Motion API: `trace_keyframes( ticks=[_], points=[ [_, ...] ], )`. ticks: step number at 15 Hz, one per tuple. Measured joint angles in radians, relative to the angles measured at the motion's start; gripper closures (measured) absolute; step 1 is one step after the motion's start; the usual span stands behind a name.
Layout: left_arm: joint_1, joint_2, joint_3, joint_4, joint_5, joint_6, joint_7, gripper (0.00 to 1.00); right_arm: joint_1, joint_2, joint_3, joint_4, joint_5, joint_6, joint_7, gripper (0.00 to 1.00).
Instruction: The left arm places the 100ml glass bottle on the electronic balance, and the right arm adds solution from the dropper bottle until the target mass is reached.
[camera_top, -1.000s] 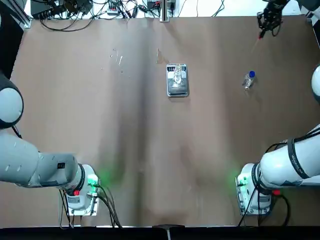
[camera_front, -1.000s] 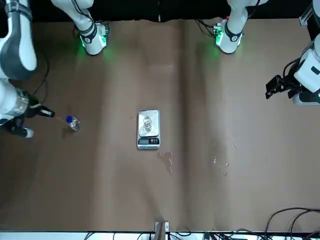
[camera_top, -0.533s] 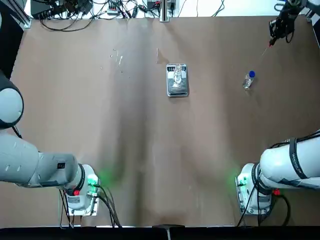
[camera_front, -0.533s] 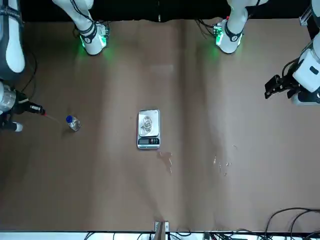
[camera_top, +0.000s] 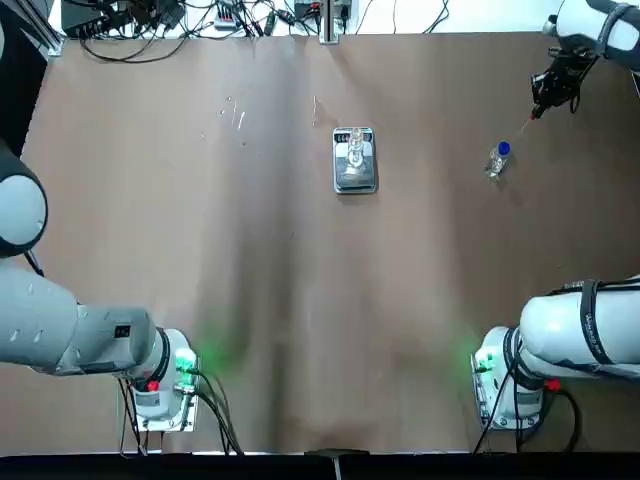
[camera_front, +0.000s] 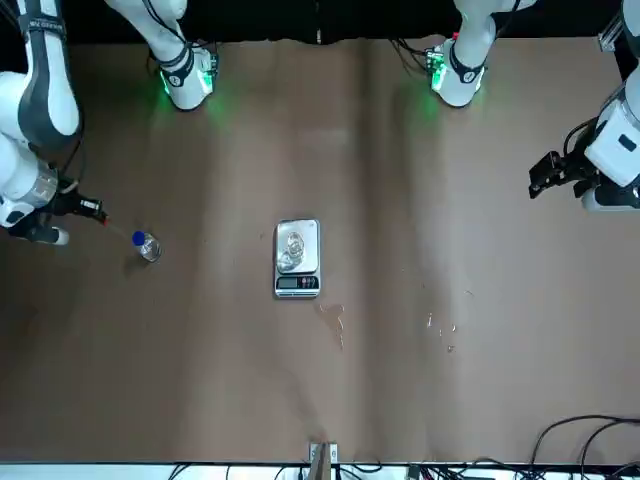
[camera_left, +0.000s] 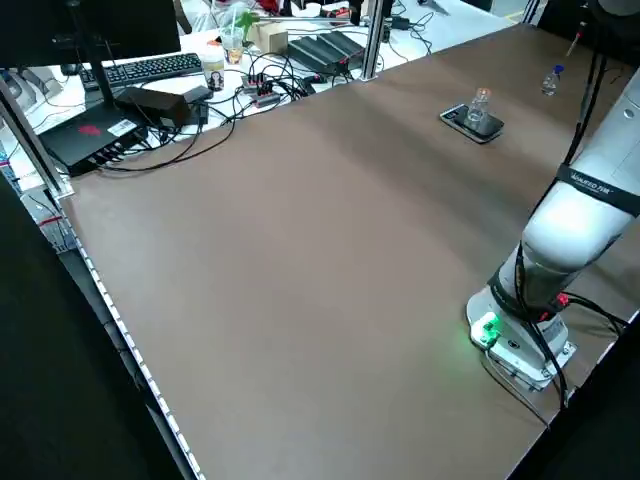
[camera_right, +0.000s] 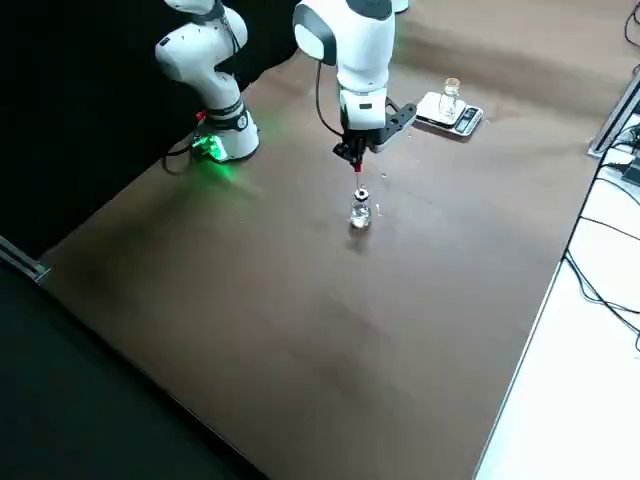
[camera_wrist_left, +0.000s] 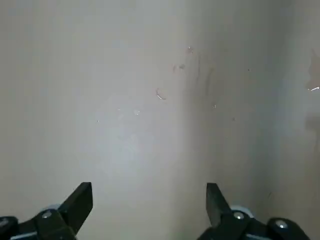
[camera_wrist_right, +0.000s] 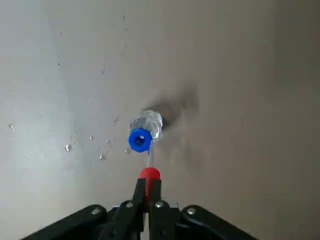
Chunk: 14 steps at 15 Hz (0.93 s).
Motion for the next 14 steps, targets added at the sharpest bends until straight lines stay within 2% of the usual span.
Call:
trace_keyframes(
  ticks=[4,14],
  points=[
    [-0.003,0.002,0.0,0.0,0.0,0.0,0.0,0.0,0.003,-0.021,0.015,-0.043,0.0,0.019,0.0,0.95],
    [-0.023,0.014,-0.003,-0.001,0.0,0.001,-0.01,0.0,0.02,-0.021,0.023,-0.055,0.0,0.05,-0.002,0.95]
  ],
)
